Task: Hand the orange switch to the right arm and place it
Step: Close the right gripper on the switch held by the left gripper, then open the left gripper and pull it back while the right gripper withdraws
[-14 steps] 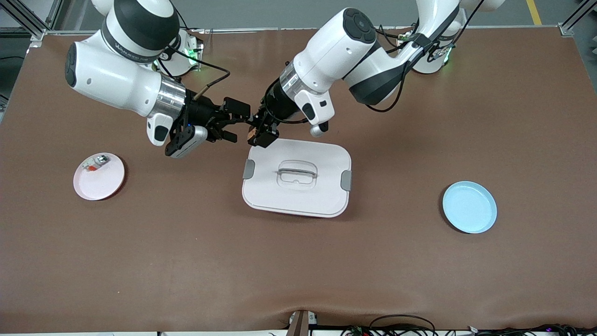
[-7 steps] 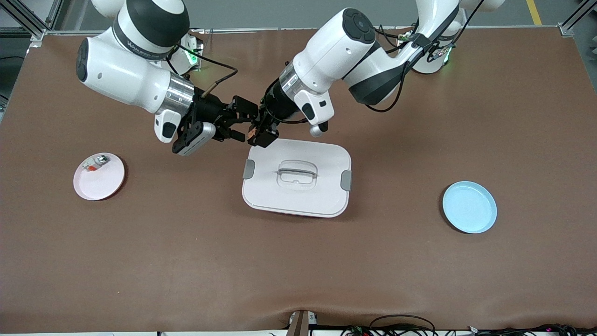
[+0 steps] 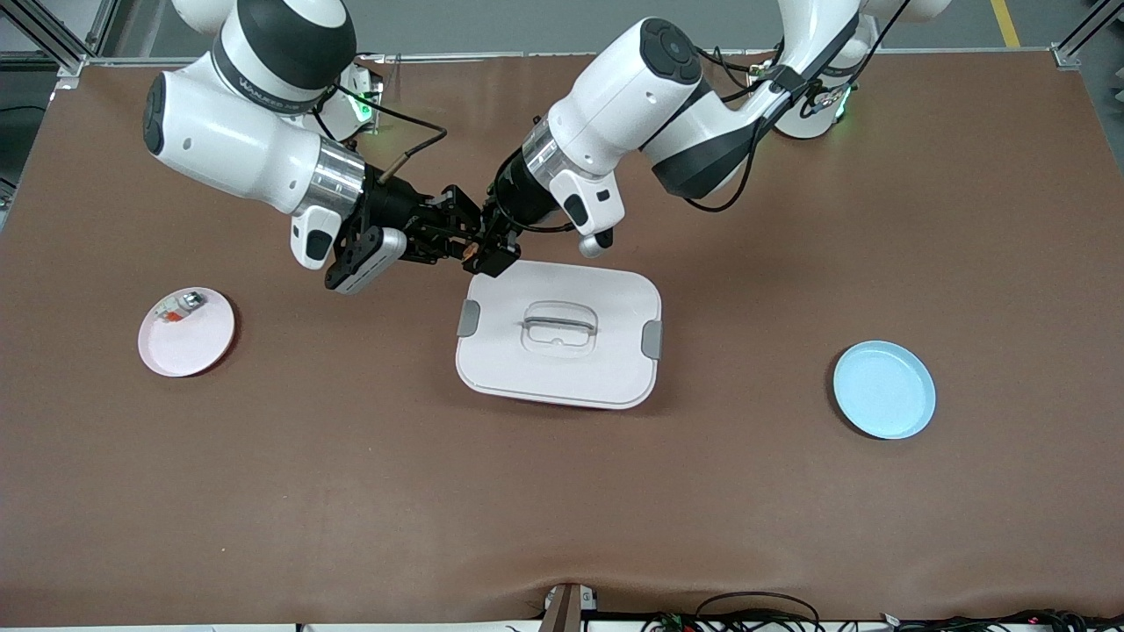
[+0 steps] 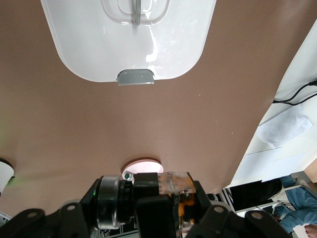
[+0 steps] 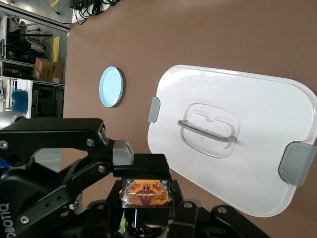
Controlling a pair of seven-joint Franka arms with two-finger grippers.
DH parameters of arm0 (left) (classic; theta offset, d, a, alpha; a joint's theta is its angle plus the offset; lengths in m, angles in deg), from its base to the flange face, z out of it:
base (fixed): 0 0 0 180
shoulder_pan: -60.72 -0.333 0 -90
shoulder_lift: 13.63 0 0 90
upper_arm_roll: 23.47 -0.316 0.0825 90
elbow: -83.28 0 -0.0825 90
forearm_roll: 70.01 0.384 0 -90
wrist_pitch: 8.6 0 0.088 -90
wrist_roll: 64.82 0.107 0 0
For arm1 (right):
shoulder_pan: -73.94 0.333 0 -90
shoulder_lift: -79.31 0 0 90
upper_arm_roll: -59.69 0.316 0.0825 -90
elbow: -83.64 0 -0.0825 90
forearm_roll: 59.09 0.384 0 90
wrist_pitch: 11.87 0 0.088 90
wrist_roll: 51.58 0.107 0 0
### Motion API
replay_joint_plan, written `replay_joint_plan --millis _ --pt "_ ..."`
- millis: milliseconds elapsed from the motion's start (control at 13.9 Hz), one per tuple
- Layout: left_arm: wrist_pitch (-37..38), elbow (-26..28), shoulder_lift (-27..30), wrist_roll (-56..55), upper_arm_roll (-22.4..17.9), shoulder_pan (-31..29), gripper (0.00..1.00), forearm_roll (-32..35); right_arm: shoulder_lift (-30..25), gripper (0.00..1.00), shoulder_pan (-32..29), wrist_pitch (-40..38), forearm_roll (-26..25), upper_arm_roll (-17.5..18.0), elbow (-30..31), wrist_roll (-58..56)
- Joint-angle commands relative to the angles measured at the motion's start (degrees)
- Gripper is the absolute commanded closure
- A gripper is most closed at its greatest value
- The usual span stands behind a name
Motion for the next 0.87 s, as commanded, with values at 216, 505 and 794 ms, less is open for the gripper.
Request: replay_joint_plan --millis 216,505,794 --pt "-0.25 -1.02 -0.33 -0.26 -0.36 0.56 0.67 0.19 -1.21 1.0 0.48 0.31 0.56 -0.41 1.08 -1.24" --pt "-0.25 -1.1 -0.33 -0.08 -0.36 0.56 0.19 0.2 -1.39 1.0 0.48 0.05 -0.14 -0.5 1.08 -1.68" --pt "-0.25 -1.1 -0.16 0.01 -0.36 0.56 0.0 0.11 -1.3 1.0 0.48 0.23 -0.49 -0.5 0.9 -1.68"
